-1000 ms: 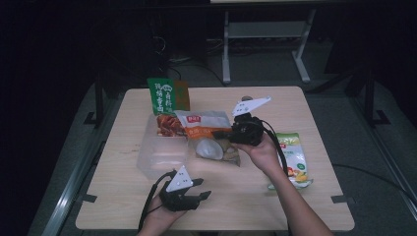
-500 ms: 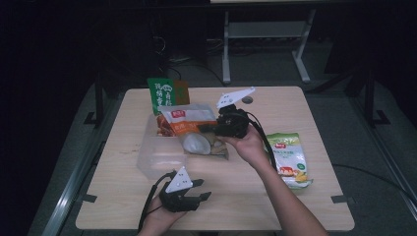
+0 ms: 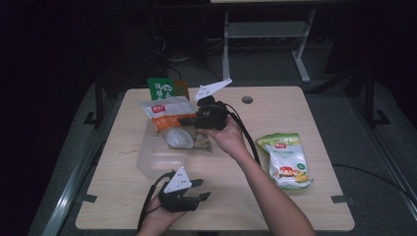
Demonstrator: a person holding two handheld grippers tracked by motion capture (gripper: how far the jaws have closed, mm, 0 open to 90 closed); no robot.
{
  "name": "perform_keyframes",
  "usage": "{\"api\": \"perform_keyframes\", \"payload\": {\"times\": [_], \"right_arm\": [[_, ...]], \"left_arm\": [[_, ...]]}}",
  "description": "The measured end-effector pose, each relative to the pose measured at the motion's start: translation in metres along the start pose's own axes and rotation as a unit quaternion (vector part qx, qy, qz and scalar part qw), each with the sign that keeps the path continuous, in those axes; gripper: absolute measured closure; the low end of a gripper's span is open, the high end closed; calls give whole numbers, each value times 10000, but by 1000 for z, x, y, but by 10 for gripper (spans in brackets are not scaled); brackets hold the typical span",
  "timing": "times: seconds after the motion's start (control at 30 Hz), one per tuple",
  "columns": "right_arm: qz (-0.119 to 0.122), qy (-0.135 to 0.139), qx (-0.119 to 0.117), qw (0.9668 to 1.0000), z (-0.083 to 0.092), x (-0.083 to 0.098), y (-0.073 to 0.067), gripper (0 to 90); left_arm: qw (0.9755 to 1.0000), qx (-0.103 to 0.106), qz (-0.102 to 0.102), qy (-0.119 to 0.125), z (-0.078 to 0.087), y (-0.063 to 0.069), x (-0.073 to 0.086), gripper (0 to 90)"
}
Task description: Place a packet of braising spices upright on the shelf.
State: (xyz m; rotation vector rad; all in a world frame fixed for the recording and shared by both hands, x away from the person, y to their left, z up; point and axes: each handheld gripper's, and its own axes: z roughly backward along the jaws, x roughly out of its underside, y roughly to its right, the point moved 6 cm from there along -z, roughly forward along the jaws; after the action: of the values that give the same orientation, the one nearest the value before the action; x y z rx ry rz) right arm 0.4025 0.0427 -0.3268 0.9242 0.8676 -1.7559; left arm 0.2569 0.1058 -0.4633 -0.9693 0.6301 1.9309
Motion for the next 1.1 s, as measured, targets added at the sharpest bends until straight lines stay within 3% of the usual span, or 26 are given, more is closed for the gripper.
{"api": "perform_keyframes", "payload": {"times": [0.33,0.4,0.8,1.1], "right_arm": [[15,16,-16,10000,-29,-10,4,900],[-70,33,-21,10000,-37,-10,6,900],[-216,21,14,9998,-69,-2,15,900],[-333,95,-120,9993,-95,5,14,900]], "left_arm": [[10000,-8,-25,-15,1,-2,1,509],[10000,-21,-45,-24,2,-3,1,509],[9999,26,92,72,4,1,-1,507],[9999,4,124,59,5,-3,0,505]]}}
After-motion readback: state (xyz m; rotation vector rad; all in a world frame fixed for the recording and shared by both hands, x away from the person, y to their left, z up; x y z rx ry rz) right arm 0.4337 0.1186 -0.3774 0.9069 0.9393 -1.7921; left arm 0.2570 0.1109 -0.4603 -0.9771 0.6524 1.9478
